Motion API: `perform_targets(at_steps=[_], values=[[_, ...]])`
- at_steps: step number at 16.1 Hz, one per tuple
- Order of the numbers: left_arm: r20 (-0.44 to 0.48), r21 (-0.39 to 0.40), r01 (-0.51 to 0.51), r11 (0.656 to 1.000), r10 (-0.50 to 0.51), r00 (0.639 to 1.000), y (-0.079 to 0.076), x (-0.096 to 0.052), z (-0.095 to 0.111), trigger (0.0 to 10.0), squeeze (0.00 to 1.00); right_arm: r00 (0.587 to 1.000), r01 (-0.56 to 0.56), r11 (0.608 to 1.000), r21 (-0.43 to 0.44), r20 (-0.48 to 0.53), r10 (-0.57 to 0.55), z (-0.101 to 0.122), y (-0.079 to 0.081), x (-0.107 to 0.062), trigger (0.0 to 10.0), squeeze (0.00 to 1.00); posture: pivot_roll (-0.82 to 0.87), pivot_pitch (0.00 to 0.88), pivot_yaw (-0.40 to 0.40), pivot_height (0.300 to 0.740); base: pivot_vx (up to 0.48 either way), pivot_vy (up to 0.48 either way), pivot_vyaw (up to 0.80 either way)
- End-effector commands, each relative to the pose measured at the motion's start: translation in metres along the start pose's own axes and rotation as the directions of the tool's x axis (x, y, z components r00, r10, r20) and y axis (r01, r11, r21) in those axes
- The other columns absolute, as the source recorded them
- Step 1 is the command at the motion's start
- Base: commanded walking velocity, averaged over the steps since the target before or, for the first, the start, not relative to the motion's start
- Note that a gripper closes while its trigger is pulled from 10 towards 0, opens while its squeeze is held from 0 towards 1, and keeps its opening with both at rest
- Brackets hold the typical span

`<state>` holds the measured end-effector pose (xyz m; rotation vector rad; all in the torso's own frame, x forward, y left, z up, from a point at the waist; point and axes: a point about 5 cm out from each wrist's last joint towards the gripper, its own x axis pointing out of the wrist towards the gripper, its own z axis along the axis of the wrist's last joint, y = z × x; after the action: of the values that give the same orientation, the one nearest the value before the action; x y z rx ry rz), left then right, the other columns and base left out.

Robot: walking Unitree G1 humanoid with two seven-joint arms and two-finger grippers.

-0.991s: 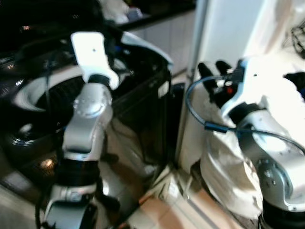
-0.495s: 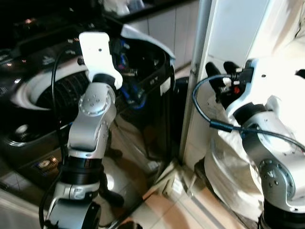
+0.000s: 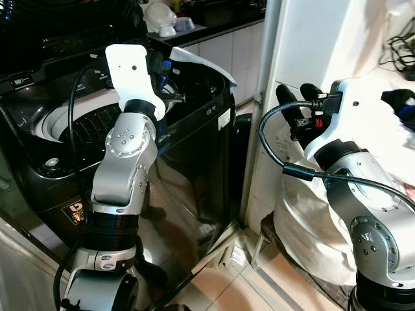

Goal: Clothes washing

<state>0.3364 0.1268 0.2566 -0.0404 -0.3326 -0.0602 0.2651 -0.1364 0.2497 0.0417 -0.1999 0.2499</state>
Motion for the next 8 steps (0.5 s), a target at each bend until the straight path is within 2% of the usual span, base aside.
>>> perform_targets(at_steps=[1,8], values=[[-0.006,0.013,0.008,1.0,-0.008,1.0,-0.0003,0.0006,0.0001,10.0,0.0,1.0,-0.002,1.0,0.003,0.006,0.002,0.0019,0.0002,-0.001,10.0,0.0,-0.09,0.0,0.085,0.74,0.0,0.0,0.0],[-0.021,0.011,0.036,0.999,-0.036,0.999,-0.003,-0.0033,-0.0048,10.0,0.0,1.0,0.023,1.0,0.013,-0.018,-0.023,-0.0029,-0.0014,-0.0024,10.0,0.0,-0.09,0.0,0.086,0.74,0.0,0.0,0.0]])
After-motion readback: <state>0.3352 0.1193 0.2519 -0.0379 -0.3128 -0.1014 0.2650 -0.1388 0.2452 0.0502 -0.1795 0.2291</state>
